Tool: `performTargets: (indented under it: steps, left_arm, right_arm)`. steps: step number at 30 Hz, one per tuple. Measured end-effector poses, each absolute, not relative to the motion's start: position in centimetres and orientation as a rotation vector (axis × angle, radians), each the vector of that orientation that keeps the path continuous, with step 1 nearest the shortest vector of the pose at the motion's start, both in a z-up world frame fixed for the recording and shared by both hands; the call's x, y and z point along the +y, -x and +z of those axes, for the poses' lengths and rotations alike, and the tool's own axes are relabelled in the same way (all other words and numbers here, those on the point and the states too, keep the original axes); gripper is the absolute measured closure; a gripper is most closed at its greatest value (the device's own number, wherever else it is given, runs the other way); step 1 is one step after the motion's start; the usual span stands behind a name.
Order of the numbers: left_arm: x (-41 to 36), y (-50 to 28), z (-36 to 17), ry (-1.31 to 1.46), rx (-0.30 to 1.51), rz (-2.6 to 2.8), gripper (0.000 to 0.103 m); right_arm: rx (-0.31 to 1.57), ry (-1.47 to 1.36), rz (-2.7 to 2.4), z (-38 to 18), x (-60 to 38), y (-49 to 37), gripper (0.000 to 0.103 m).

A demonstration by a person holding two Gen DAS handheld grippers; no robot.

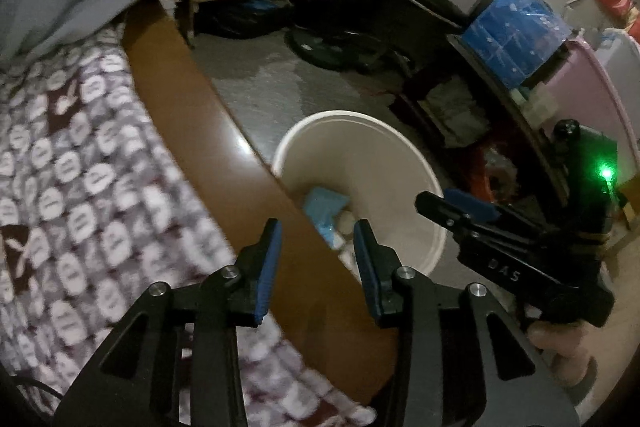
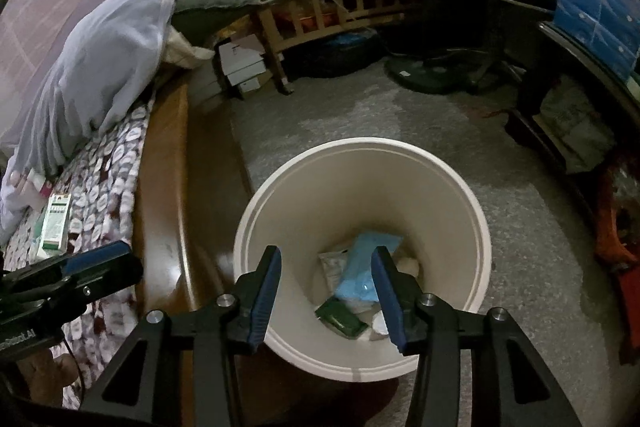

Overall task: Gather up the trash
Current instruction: 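Open both tools to drop the blue bag and white foam into the bucket, then return both tools over the trash pile on the blanket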

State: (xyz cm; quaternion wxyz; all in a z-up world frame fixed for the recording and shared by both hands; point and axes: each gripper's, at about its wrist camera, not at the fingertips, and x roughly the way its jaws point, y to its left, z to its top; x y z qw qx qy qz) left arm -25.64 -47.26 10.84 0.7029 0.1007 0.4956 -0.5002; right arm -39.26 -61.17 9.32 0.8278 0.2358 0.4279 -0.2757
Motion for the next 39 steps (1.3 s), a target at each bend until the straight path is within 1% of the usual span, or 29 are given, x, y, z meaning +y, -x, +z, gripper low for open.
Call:
performTargets:
  steps: [9,17,29,32,34,36,39]
  left_arm:
    - [-43.0,23.9,10.5,-0.279,1.03,-0.946,0.068]
    - [-37.6,21.8,10.3,-0.253,1.026,-0.823,0.068]
    - [-26.6,17.7,10.0,-0.194,1.017,-0.61,0.068]
    - [-23.3,16.2,9.9,-0.167,1.016,-0.543,0.068]
    - [-21.3,15.2,9.8,-0.149,1.009,-0.494,0.065]
    - [-19.5,13.8,9.3,-0.107,1.019,-0.462,0.05]
    - [-17.8,12.3,8.7,-0.013,1.034,-0.446,0.048]
  right_arm:
    - [0.914,-0.463,-0.525,9.5,-58.2,36.9,0.056]
    - [0.939,-0.41,-0.439,9.6,-54.1,33.5,0.051]
    - [0.985,-0.319,-0.231,9.3,-45.2,26.7,0.049]
    - [0.988,-0.299,-0.187,9.1,-43.1,25.1,0.045]
    - [0.988,-0.297,-0.164,9.0,-42.1,24.1,0.044]
    - [0.989,-0.297,-0.137,8.9,-40.9,22.7,0.044]
    - [0.985,-0.301,-0.104,8.9,-39.7,21.1,0.044]
